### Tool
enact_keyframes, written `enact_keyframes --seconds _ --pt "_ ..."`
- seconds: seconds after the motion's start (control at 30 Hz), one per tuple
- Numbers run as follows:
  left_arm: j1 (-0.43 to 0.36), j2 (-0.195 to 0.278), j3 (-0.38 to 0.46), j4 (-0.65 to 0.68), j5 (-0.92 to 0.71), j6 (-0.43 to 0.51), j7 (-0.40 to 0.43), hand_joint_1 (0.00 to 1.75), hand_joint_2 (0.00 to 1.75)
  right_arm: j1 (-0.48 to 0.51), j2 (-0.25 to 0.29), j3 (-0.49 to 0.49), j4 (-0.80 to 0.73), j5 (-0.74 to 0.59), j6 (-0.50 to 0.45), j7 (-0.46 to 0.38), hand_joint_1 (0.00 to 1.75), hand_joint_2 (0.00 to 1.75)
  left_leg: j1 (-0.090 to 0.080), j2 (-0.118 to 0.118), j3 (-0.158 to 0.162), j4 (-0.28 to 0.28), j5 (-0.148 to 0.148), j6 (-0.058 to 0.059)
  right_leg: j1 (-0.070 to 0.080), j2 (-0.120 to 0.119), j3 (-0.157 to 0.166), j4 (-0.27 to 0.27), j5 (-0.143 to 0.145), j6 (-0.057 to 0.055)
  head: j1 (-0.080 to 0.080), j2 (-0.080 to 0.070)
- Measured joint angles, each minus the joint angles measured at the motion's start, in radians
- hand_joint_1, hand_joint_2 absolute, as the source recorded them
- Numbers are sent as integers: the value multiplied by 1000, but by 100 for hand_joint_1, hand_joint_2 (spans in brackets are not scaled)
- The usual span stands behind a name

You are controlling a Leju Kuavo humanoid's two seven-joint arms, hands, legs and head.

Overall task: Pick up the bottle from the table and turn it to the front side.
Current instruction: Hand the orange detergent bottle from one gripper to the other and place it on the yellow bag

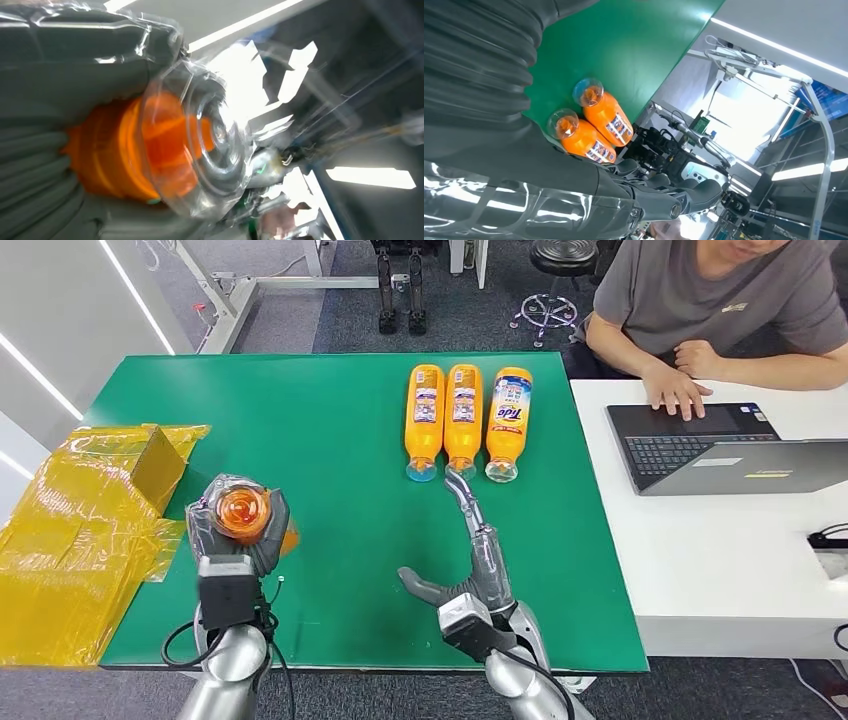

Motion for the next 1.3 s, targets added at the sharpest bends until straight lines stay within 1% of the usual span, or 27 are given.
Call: enact_keyframes --seconds 0.1,0.17,0.27,0.33,0.37,0.43,0.53,0.63,0.8,0.97,1.1,1.3 --pt "-3 21 90 2 -300 5 7 175 175 3 0 1 -11 -16 2 -1 0 175 0 1 0 0 0 0 0 1 0 0 0 0 0 0" --pt "-18 33 155 12 -514 6 34 175 175 2 0 2 -17 -21 2 2 0 175 0 1 0 0 0 0 0 1 0 0 0 0 0 0" --pt "-66 64 207 55 -764 6 120 175 175 4 1 2 -30 -22 -6 4 0 175 0 1 1 0 0 0 0 0 0 0 0 0 0 0" --pt "-107 92 208 101 -848 6 189 175 175 11 1 2 -43 -14 -13 4 0 175 0 1 1 0 1 0 0 0 0 0 1 0 0 0" --pt "-132 109 201 132 -864 5 215 175 175 17 1 1 -52 -7 -14 5 0 175 0 1 1 0 1 -1 0 0 0 0 1 0 0 0" --pt "-189 148 169 210 -848 -11 244 175 175 31 1 -1 -72 9 -12 8 0 175 0 1 1 0 1 -1 0 0 0 0 1 0 0 0" --pt "-270 209 93 343 -809 -63 249 175 175 55 2 -11 -104 34 -3 19 0 175 0 1 1 0 1 -1 0 1 0 0 1 0 0 0" --pt "-330 249 25 467 -793 -120 241 175 175 79 2 -27 -135 56 7 33 0 175 0 2 1 0 1 -1 0 3 0 0 1 0 0 0" --pt "-425 282 -49 662 -777 -196 231 175 175 107 4 -51 -178 80 21 46 0 175 0 2 1 0 0 -1 0 3 0 0 1 0 0 0" --pt "-494 301 -69 820 -737 -242 231 175 175 131 5 -67 -206 87 21 46 0 175 0 3 1 0 0 -1 0 3 0 0 1 0 0 0" --pt "-518 316 -74 904 -732 -244 253 175 175 147 5 -72 -219 87 22 46 0 175 0 6 2 0 -1 -2 0 7 0 1 1 -1 0 0" --pt "-519 344 -76 969 -727 -244 293 175 175 155 5 -74 -224 84 41 45 0 175 1 12 5 0 -2 -5 0 13 -1 2 1 -2 0 0"
